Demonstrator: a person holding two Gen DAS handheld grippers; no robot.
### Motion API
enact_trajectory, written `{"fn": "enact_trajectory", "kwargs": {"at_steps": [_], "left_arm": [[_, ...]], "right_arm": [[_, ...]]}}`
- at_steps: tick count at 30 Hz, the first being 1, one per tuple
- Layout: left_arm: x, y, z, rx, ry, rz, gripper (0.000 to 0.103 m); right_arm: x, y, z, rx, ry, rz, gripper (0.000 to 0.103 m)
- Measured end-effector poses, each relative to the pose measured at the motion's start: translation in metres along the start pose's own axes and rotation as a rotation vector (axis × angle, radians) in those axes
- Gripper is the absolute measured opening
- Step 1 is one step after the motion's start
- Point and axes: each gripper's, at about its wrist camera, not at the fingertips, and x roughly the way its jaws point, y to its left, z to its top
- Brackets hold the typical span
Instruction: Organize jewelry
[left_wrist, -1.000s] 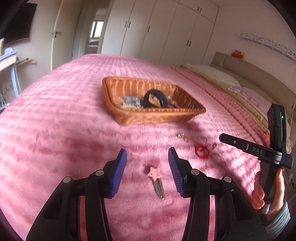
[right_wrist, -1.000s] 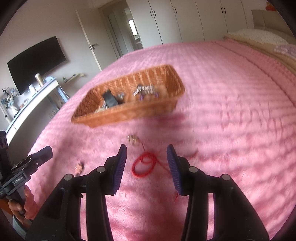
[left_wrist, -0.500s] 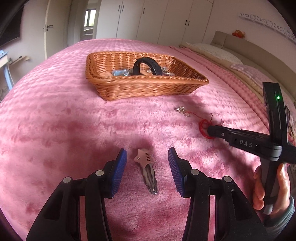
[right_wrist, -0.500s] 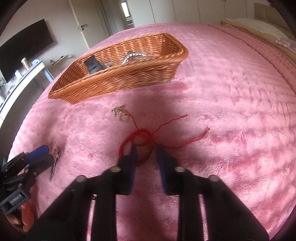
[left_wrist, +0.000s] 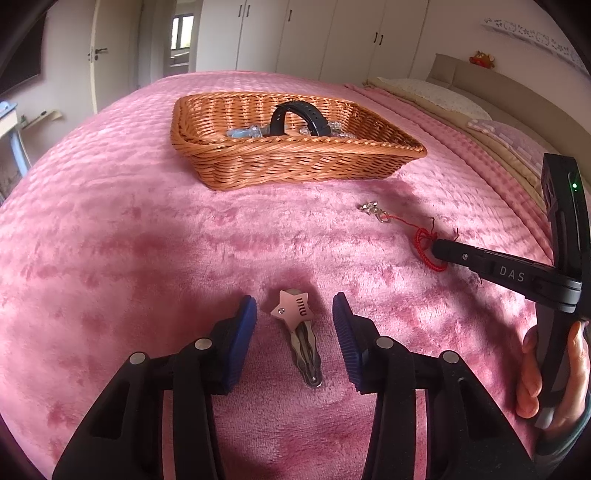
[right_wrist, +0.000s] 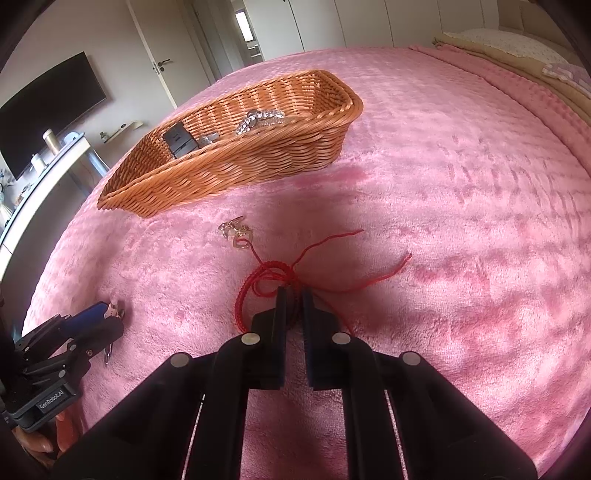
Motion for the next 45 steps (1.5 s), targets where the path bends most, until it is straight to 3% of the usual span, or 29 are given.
{"fn": "enact_trajectory", "kwargs": {"at_steps": [11, 17, 28, 30, 33, 36, 38, 39, 45], "left_arm": [[0.001, 0.001, -0.001, -0.009, -0.002, 0.0, 0.038], [0.002, 0.002, -0.001, -0.016, -0.002, -0.009, 0.038], [0.003, 0.003, 0.0, -0.022, -0.004, -0.022, 0.038], [0.003, 0.003, 0.0, -0.021, -0.004, -0.025, 0.038], [0.003, 0.003, 0.0, -0.017, -0.004, -0.023, 0.038], [0.002, 0.003, 0.0, -0.018, -0.006, -0.025, 0.038], [0.002, 0.003, 0.0, -0.02, -0.006, -0.027, 0.038], [0.002, 0.003, 0.0, -0.02, -0.007, -0.028, 0.038], [0.002, 0.005, -0.001, -0.025, -0.007, -0.035, 0.038]], "right_arm": [[0.0, 0.006, 0.003, -0.011, -0.007, 0.006, 0.007], [-0.013, 0.007, 0.013, -0.005, -0.07, 0.029, 0.007], [0.027, 0.041, 0.052, -0.137, -0.009, 0.084, 0.015], [0.026, 0.036, 0.054, -0.133, -0.019, 0.08, 0.023], [0.025, 0.031, 0.056, -0.116, -0.027, 0.078, 0.053], [0.03, 0.035, 0.056, -0.151, -0.007, 0.073, 0.052], [0.036, 0.04, 0.056, -0.169, 0.012, 0.042, 0.043], [0.039, 0.04, 0.055, -0.17, 0.023, 0.044, 0.032], [0.049, 0.042, 0.058, -0.188, 0.054, 0.046, 0.024]]}}
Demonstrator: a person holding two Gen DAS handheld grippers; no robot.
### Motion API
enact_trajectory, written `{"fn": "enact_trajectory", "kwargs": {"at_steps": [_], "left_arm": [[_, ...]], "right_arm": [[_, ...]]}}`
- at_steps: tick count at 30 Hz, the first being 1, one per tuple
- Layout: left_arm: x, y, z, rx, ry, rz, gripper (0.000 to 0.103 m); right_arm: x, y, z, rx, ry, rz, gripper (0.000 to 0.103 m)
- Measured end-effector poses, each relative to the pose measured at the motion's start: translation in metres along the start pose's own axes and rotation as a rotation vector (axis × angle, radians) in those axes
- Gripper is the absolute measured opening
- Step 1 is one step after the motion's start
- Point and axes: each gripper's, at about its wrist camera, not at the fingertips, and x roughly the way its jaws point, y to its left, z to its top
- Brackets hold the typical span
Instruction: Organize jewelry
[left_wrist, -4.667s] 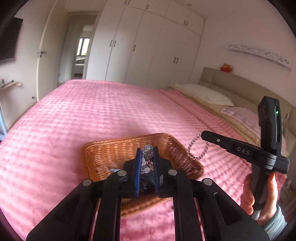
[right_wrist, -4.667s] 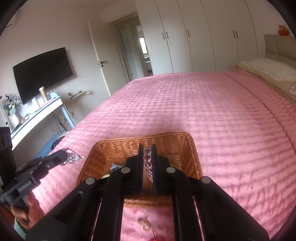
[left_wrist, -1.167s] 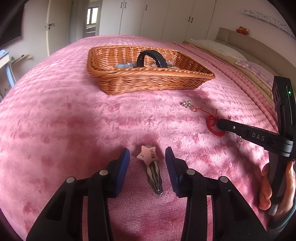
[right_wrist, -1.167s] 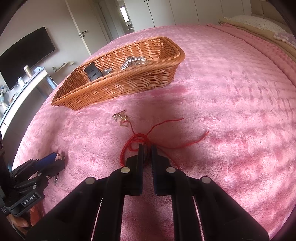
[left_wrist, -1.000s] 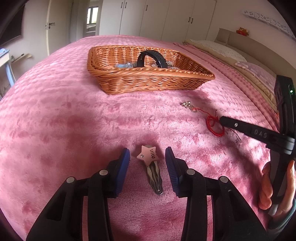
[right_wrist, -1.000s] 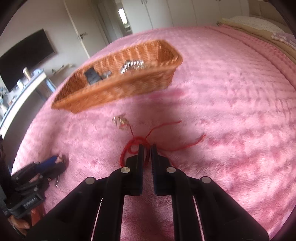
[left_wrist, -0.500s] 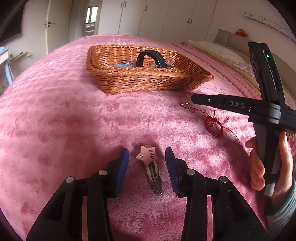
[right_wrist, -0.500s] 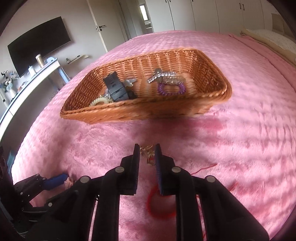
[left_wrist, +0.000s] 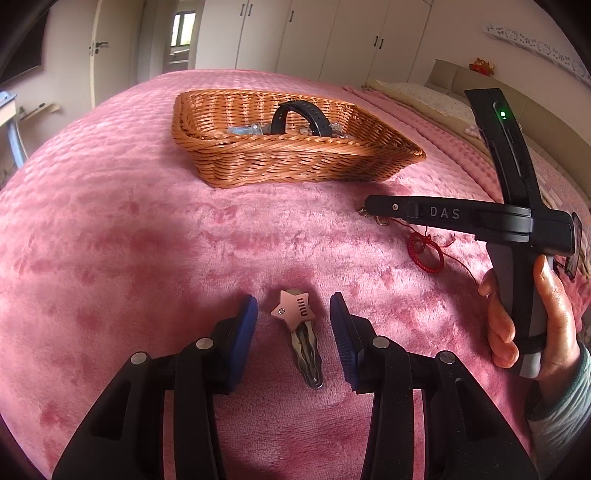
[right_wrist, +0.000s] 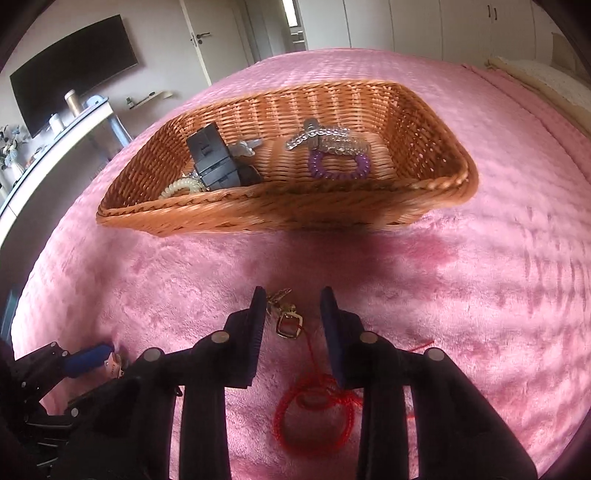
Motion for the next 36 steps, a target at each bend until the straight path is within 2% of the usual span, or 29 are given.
{"fn": "enact_trajectory", "kwargs": {"at_steps": [1, 4, 7, 11, 15, 19, 22, 30, 31, 32, 33, 35, 36], "left_arm": [[0.0, 0.0, 0.0, -0.001, 0.0, -0.001, 0.038], [0.001, 0.001, 0.0, -0.003, -0.001, -0.003, 0.038], [0.001, 0.002, 0.0, -0.004, -0.001, -0.006, 0.039], [0.001, 0.002, 0.0, -0.004, 0.0, -0.007, 0.039], [0.001, 0.002, 0.0, -0.005, 0.002, -0.007, 0.039], [0.001, 0.002, 0.0, -0.004, 0.001, -0.006, 0.039], [0.001, 0.002, 0.0, -0.005, 0.002, -0.007, 0.039], [0.006, 0.0, 0.003, 0.001, 0.01, 0.003, 0.039], [0.007, -0.001, 0.003, 0.002, 0.01, 0.005, 0.038], [0.007, -0.001, 0.003, 0.002, 0.009, 0.01, 0.038], [0.007, -0.001, 0.004, 0.001, 0.009, 0.015, 0.037], [0.007, 0.001, 0.004, -0.006, 0.009, 0.026, 0.022], [0.007, 0.002, 0.004, -0.016, 0.007, 0.021, 0.022]], "right_arm": [[0.001, 0.0, 0.0, 0.001, 0.003, -0.006, 0.019], [-0.005, -0.01, -0.005, 0.045, 0.0, -0.016, 0.015], [-0.014, -0.032, -0.015, 0.151, -0.012, 0.078, 0.006], [-0.026, -0.051, -0.023, 0.225, -0.045, 0.159, 0.006], [-0.034, -0.04, -0.019, 0.166, -0.072, 0.143, 0.007], [-0.028, -0.021, -0.015, 0.07, -0.055, 0.06, 0.018], [-0.021, -0.013, -0.011, 0.025, -0.045, 0.011, 0.018], [-0.003, -0.003, -0.004, -0.03, 0.002, -0.009, 0.017], [-0.004, -0.003, -0.004, -0.028, -0.002, -0.011, 0.01], [-0.006, -0.005, -0.005, -0.021, -0.01, -0.006, 0.009], [-0.007, -0.006, -0.004, -0.013, -0.019, -0.005, 0.009], [-0.015, -0.013, -0.005, 0.02, -0.057, 0.01, 0.008], [-0.019, -0.015, -0.005, 0.032, -0.074, 0.022, 0.008]]}}
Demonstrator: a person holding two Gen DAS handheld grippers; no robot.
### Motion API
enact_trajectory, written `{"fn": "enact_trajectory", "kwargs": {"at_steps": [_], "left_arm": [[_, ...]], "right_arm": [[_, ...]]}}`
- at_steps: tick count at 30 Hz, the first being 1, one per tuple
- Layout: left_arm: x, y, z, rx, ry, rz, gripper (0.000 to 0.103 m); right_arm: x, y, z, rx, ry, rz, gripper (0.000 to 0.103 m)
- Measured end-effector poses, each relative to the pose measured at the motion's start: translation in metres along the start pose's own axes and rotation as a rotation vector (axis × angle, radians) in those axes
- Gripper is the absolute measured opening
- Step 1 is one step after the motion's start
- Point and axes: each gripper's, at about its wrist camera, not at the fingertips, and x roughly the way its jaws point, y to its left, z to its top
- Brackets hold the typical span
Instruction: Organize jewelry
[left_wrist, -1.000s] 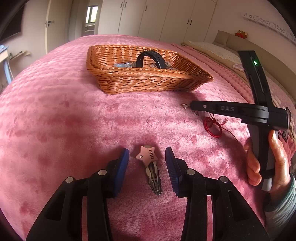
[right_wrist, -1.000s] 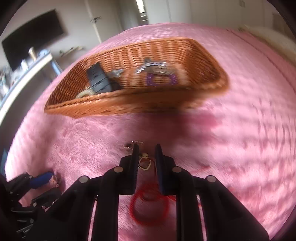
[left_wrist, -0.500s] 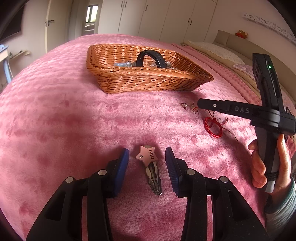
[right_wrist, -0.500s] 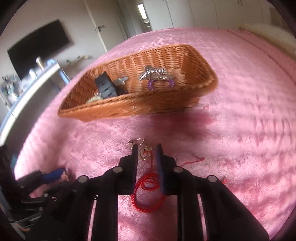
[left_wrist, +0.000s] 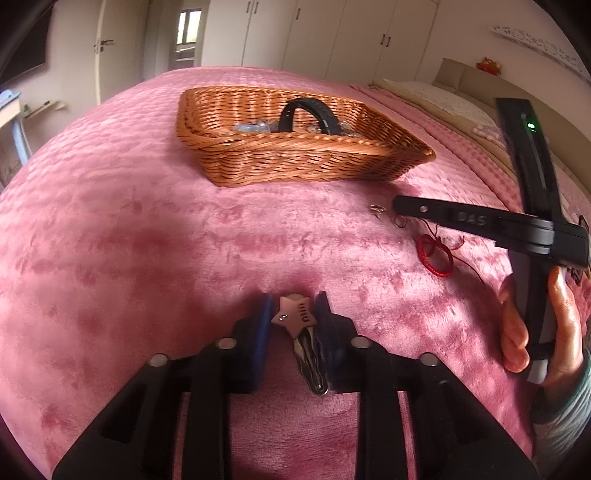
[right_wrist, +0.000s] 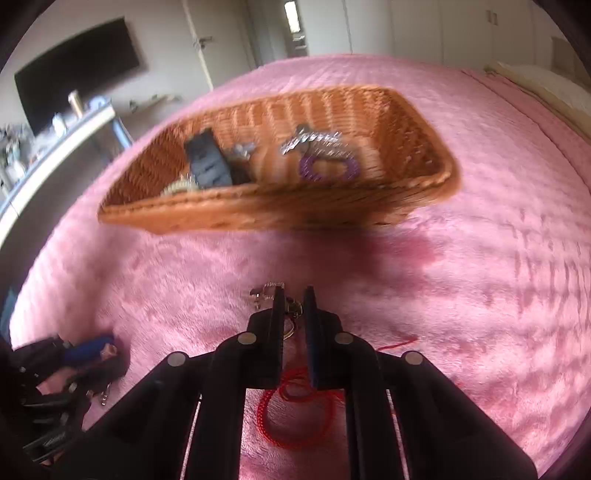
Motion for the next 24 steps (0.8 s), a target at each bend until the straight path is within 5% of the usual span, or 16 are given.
{"fn": "enact_trajectory", "kwargs": {"at_steps": [15, 24], "left_arm": [[-0.024, -0.007, 0.011, 0.038, -0.089, -0.016, 0.022], [-0.07, -0.011, 0.053, 0.065, -0.19, -0.058, 0.022]], "right_arm": [[-0.043, 0.0, 0.006, 0.019, -0.109, 0.083, 0.008], [-0.091, 0.019, 0.034, -0.023, -0.232, 0.09, 0.008]]}}
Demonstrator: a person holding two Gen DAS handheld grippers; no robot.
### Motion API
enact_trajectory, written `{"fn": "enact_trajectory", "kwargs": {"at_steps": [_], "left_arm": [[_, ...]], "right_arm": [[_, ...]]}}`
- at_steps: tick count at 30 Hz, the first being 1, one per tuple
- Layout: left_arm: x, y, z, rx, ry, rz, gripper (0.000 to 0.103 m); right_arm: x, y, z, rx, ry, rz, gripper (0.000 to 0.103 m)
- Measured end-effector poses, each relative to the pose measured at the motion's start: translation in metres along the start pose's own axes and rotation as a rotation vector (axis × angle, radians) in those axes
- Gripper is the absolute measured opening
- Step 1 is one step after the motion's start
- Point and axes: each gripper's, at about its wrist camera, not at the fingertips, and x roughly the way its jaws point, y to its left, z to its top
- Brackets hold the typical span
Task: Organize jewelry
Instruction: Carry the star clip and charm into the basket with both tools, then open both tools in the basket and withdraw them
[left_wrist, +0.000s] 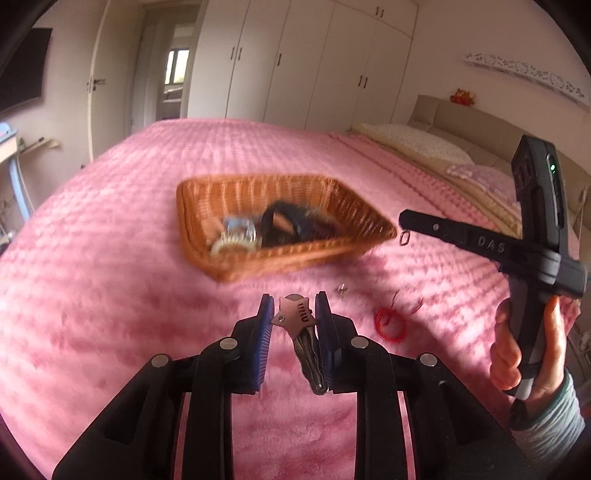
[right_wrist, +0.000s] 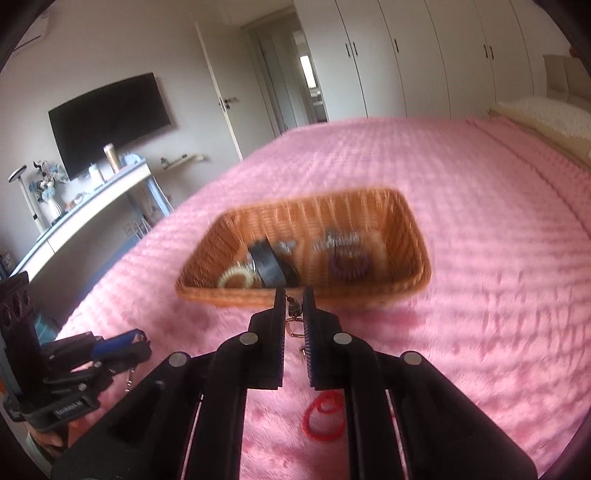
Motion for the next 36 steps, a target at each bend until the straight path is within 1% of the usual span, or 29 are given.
{"fn": "enact_trajectory", "kwargs": {"at_steps": [2, 4, 7, 10, 11, 13, 17, 20, 22, 25, 28, 34, 36], "left_arm": [[-0.007, -0.003, 0.017, 0.027, -0.031, 0.003, 0.022], [-0.015, -0.006, 0.043, 0.053, -0.073, 0.002, 0.022], [-0.016, -0.006, 0.073, 0.078, -0.114, -0.008, 0.022], [0.003, -0.001, 0.101, 0.088, -0.131, -0.002, 0.022], [0.009, 0.001, 0.105, 0.087, -0.129, -0.005, 0.022], [0.034, 0.011, 0.116, 0.07, -0.12, -0.004, 0.022], [0.084, 0.032, 0.117, 0.029, -0.075, 0.009, 0.022], [0.105, 0.042, 0.111, 0.015, -0.064, 0.027, 0.022], [0.118, 0.051, 0.103, -0.002, -0.053, 0.026, 0.022], [0.132, 0.061, 0.096, -0.018, -0.037, 0.031, 0.022], [0.138, 0.064, 0.093, -0.024, -0.022, 0.032, 0.022], [0.148, 0.065, 0.086, -0.019, 0.012, 0.047, 0.022], [0.147, 0.065, 0.084, -0.022, 0.022, 0.046, 0.027]], "right_arm": [[-0.002, 0.001, 0.012, -0.002, -0.024, -0.01, 0.008], [-0.002, 0.001, 0.026, -0.003, -0.042, -0.023, 0.007], [0.005, -0.001, 0.046, 0.0, -0.054, -0.04, 0.008], [0.025, -0.007, 0.063, 0.011, -0.042, -0.062, 0.008], [0.032, -0.01, 0.067, 0.014, -0.036, -0.068, 0.008], [0.052, -0.018, 0.071, 0.025, -0.013, -0.085, 0.008], [0.093, -0.037, 0.071, 0.073, 0.049, -0.113, 0.008], [0.116, -0.047, 0.064, 0.089, 0.091, -0.142, 0.008], [0.13, -0.053, 0.057, 0.1, 0.123, -0.153, 0.008], [0.143, -0.056, 0.049, 0.105, 0.149, -0.157, 0.008], [0.152, -0.052, 0.043, 0.083, 0.164, -0.174, 0.008], [0.156, -0.044, 0.04, 0.04, 0.175, -0.19, 0.008], [0.155, -0.042, 0.039, 0.034, 0.176, -0.192, 0.011]]}}
